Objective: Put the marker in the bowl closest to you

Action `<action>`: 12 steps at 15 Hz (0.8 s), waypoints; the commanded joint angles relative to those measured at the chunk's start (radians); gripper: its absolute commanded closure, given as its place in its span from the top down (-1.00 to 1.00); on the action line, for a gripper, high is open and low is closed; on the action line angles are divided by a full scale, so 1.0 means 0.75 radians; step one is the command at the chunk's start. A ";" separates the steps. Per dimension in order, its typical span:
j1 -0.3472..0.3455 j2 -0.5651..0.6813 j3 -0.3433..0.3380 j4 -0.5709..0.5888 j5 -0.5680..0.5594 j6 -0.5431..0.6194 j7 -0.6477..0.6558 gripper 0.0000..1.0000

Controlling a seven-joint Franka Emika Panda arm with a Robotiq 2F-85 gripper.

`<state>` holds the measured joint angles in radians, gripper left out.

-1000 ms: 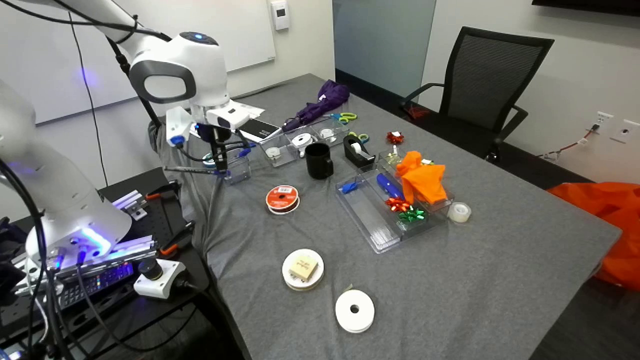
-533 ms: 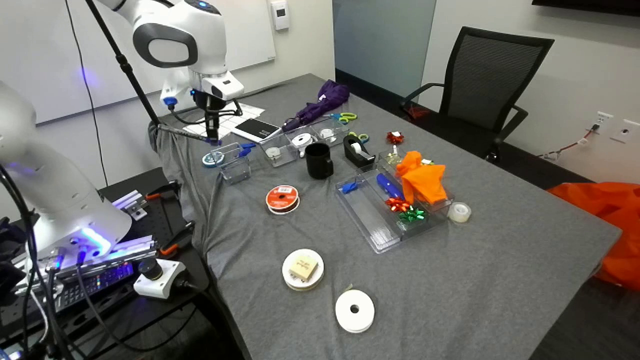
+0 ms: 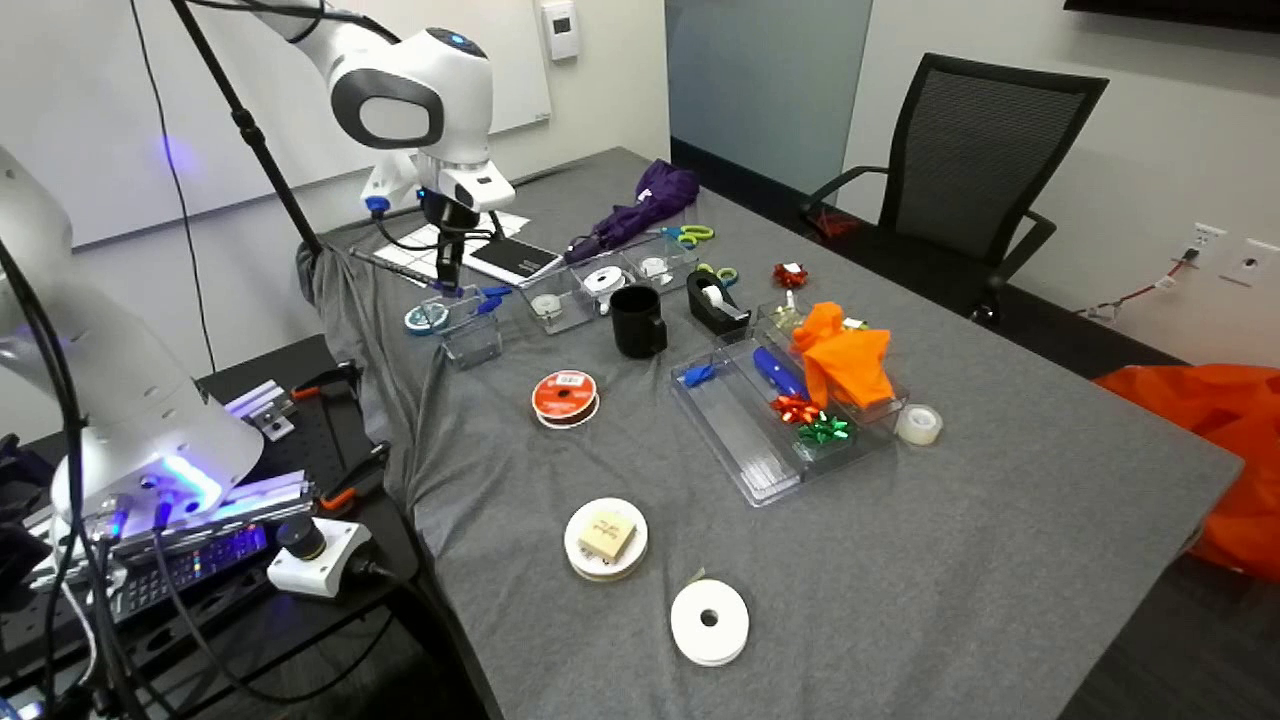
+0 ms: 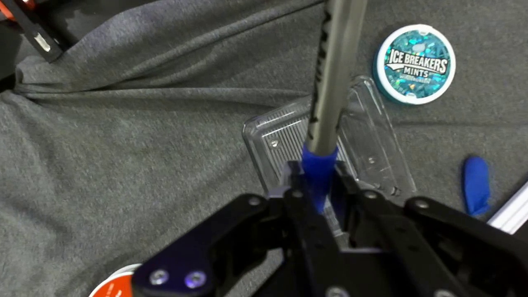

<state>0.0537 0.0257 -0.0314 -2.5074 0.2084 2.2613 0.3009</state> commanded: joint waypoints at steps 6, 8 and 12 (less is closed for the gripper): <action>-0.018 0.247 0.023 0.128 0.033 0.097 -0.020 -0.90; -0.032 0.272 0.041 0.133 0.103 0.144 -0.116 -0.90; -0.033 0.303 0.060 0.128 0.161 0.191 -0.221 -0.90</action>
<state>0.0510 0.2247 -0.0132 -2.4187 0.2992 2.3729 0.1942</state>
